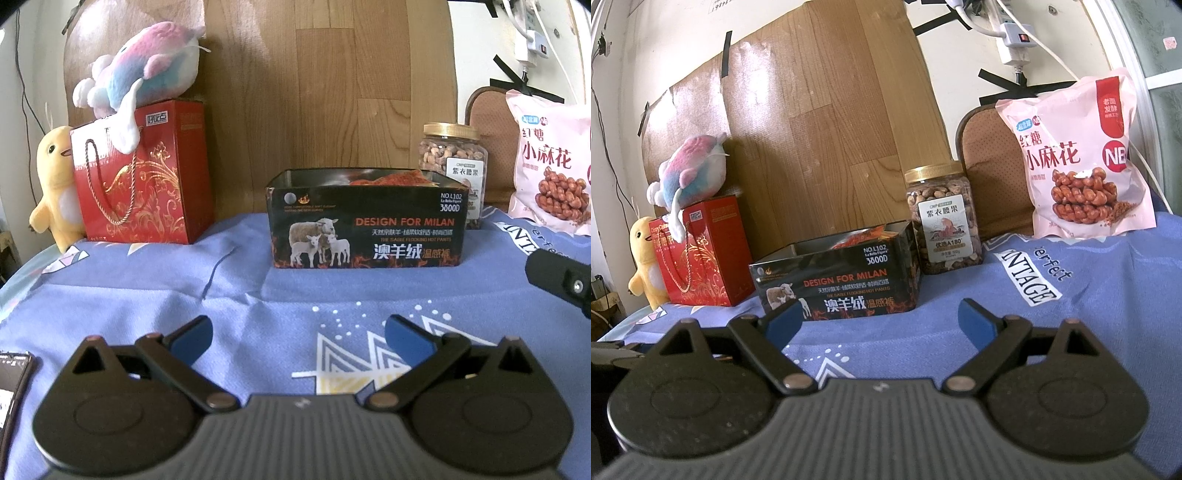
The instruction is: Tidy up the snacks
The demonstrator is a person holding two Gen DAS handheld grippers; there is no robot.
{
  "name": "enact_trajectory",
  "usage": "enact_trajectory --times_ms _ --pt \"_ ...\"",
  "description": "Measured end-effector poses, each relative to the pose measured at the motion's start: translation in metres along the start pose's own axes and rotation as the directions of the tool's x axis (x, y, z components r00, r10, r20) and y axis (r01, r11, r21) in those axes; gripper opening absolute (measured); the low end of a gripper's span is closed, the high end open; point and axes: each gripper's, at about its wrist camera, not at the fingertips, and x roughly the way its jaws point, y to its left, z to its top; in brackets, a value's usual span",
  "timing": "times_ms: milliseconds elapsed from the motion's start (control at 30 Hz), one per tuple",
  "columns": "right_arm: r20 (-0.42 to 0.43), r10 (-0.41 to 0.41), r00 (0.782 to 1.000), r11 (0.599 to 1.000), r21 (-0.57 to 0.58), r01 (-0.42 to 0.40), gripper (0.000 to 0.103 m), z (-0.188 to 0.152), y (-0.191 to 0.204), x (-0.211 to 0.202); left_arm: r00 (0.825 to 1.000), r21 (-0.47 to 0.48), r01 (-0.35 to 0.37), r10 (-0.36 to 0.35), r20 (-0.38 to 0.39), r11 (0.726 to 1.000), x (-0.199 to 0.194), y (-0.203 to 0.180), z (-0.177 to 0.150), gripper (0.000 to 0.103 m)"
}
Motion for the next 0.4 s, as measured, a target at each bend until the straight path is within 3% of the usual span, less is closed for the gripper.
enact_trajectory --times_ms 400 --pt "0.000 0.000 1.000 1.000 0.003 0.000 0.093 -0.0008 0.0006 -0.0006 1.000 0.000 0.026 -0.026 -0.001 1.000 0.0016 0.0006 0.0013 0.103"
